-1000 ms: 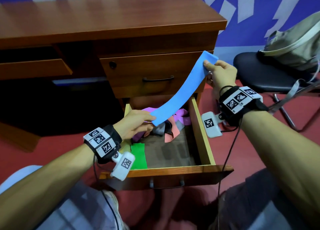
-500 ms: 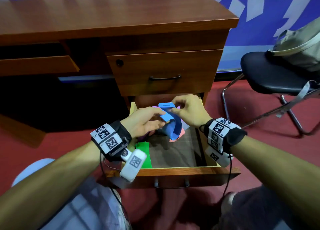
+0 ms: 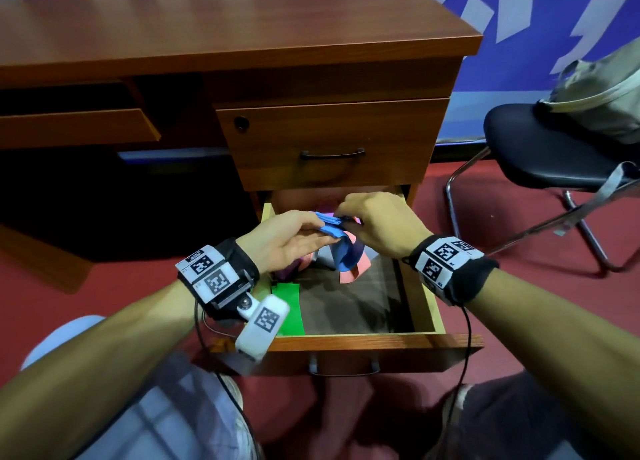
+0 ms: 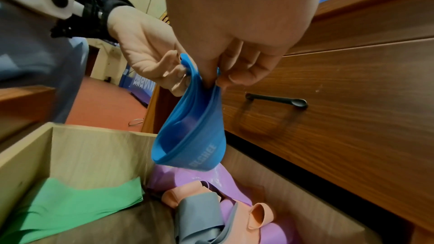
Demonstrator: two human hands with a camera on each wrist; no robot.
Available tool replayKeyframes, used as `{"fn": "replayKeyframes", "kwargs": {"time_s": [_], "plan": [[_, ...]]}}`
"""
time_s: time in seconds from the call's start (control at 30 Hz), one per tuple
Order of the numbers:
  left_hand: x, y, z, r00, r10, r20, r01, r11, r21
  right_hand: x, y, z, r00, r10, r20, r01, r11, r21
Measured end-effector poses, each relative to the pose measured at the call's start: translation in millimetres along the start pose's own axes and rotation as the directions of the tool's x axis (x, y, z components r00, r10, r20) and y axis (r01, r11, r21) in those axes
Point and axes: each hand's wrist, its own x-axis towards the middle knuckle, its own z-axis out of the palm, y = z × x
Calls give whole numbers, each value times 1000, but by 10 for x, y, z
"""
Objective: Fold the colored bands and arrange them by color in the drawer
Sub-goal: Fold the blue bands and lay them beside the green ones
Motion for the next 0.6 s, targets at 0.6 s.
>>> {"fn": "replayKeyframes", "kwargs": {"time_s": [0.6], "plan": [[88, 105, -171, 993, -114, 25, 116, 992, -55, -30, 48, -7, 980, -65, 190, 15, 967, 256]]}}
